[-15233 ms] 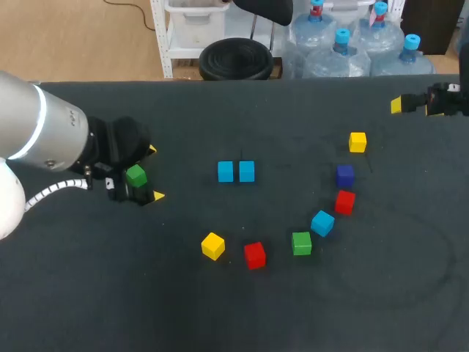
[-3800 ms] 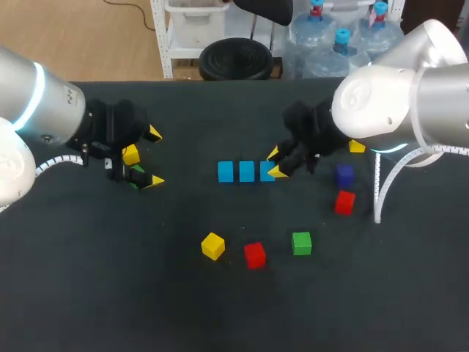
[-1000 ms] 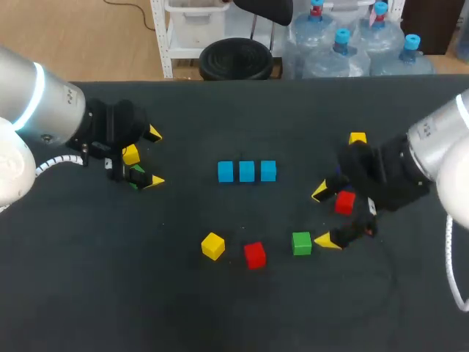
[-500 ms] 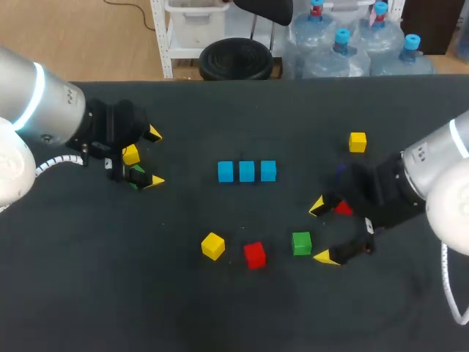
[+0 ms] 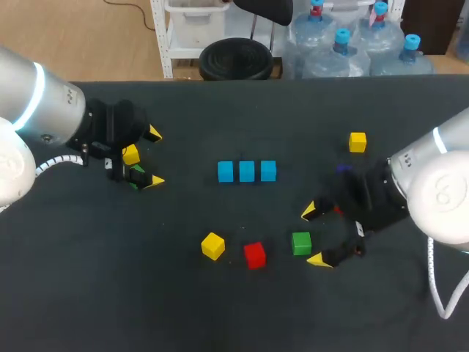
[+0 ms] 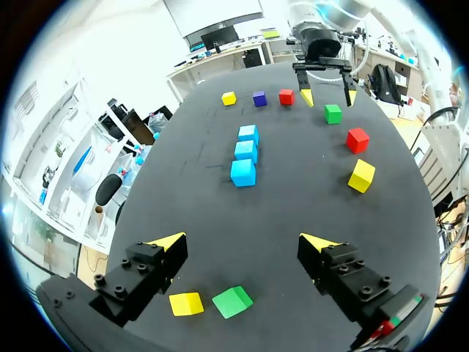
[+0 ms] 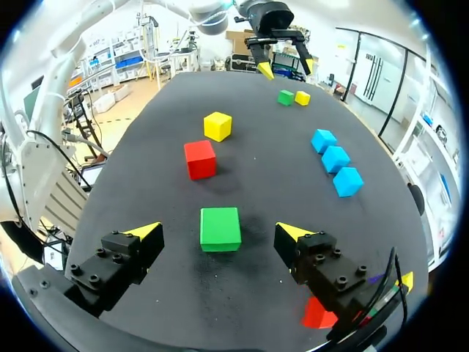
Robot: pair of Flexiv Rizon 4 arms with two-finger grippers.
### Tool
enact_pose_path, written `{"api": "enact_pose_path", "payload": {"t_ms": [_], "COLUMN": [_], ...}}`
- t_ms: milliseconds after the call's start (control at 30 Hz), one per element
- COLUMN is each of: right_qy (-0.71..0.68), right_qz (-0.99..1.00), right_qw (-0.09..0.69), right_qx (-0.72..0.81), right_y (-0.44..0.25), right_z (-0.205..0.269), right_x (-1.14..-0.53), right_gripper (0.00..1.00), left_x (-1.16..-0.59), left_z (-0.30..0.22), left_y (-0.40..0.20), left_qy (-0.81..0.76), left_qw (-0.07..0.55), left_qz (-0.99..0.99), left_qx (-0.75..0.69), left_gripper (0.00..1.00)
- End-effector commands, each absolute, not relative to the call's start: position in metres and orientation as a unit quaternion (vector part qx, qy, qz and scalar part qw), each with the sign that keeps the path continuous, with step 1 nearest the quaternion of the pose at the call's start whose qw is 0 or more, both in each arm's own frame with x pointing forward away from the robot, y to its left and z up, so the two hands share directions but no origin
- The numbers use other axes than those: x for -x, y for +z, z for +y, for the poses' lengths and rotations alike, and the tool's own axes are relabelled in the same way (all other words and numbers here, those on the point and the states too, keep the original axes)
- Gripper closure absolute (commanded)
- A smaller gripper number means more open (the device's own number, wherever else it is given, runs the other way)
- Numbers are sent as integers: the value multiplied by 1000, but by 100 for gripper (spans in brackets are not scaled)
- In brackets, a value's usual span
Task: Place the blue cubes, place green cubes on the blue cubes, place the yellow cubes on the green cubes, then place the red cubes on the yellow cubes, and place purple cube on the red cubes.
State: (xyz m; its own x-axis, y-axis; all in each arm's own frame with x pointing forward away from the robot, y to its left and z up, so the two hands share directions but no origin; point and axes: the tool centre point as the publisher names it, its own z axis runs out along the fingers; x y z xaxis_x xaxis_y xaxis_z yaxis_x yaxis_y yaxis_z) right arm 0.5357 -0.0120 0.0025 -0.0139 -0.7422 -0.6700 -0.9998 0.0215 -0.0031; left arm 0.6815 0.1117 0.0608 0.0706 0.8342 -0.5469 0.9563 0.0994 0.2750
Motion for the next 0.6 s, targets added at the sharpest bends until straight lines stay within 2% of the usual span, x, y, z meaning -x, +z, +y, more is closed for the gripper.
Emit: {"api": "enact_pose_path", "payload": {"t_ms": [33,233,433,500,533,600], "right_qy": [252,254,254,254,253,252], "right_qz": [667,667,667,667,668,668], "right_qw": [261,262,262,262,260,259], "right_qx": [651,649,650,650,650,650], "right_y": [-3,-6,-9,-11,-12,-13], "right_z": [-10,-7,-6,-6,-7,-6], "right_x": [-536,-536,-538,-538,-538,-538], "right_gripper": [0,0,20,36,50,52], "left_x": [-681,-681,-681,-681,-681,-681], "left_z": [114,114,114,114,114,114], "left_y": [60,60,60,60,60,60], "left_qy": [-102,-102,-102,-102,-102,-102], "left_qw": [311,311,311,311,311,311], "left_qz": [671,671,671,671,671,671], "left_qx": [-665,-665,-665,-665,-665,-665], "left_gripper": [0,0,0,0,0,0]}}
